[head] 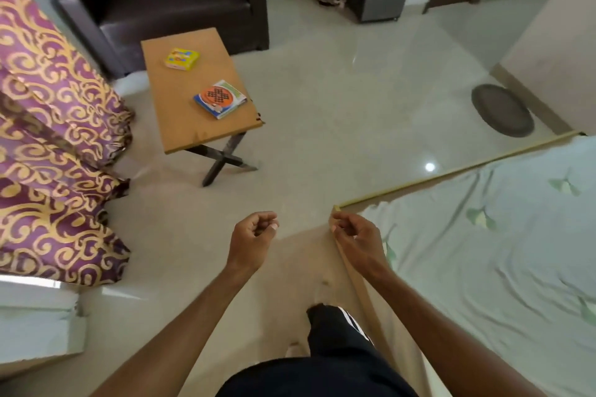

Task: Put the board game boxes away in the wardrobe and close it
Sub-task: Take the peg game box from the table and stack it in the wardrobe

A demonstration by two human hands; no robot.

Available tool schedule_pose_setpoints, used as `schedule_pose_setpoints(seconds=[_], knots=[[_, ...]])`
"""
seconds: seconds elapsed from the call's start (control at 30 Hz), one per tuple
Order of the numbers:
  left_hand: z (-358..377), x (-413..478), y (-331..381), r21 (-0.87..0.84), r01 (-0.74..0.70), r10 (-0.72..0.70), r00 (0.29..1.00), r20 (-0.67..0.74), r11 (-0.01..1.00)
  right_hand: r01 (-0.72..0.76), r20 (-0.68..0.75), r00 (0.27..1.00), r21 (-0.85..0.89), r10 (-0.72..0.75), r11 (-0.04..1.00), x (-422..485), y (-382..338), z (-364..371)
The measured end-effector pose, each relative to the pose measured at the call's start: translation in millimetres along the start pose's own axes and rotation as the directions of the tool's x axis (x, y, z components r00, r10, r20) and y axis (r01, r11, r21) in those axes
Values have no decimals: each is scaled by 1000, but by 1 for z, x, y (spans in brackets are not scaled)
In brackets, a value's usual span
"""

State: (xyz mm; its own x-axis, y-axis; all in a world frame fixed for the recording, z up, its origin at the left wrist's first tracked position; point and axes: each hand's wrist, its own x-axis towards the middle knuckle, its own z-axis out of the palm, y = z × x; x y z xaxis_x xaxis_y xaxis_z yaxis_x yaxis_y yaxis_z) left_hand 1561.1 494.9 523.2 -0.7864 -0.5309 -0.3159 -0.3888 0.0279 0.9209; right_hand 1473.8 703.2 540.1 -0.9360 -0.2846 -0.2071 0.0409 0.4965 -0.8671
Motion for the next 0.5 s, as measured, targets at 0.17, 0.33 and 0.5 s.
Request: schedule_pose_setpoints(seconds=[0.17, 0.33, 0.5], knots=[[-17, 124, 27, -10, 17, -18, 997, -71, 1000, 50, 79, 996, 4, -50, 999, 137, -40, 39], [-48, 238, 62, -29, 65, -69, 980, -187, 997, 103, 206, 974, -46, -91, 994, 275, -94, 79], [-91, 329, 94, -14, 84, -85, 953, -290, 996, 122, 339, 938, -115, -76, 986, 389, -149, 134]])
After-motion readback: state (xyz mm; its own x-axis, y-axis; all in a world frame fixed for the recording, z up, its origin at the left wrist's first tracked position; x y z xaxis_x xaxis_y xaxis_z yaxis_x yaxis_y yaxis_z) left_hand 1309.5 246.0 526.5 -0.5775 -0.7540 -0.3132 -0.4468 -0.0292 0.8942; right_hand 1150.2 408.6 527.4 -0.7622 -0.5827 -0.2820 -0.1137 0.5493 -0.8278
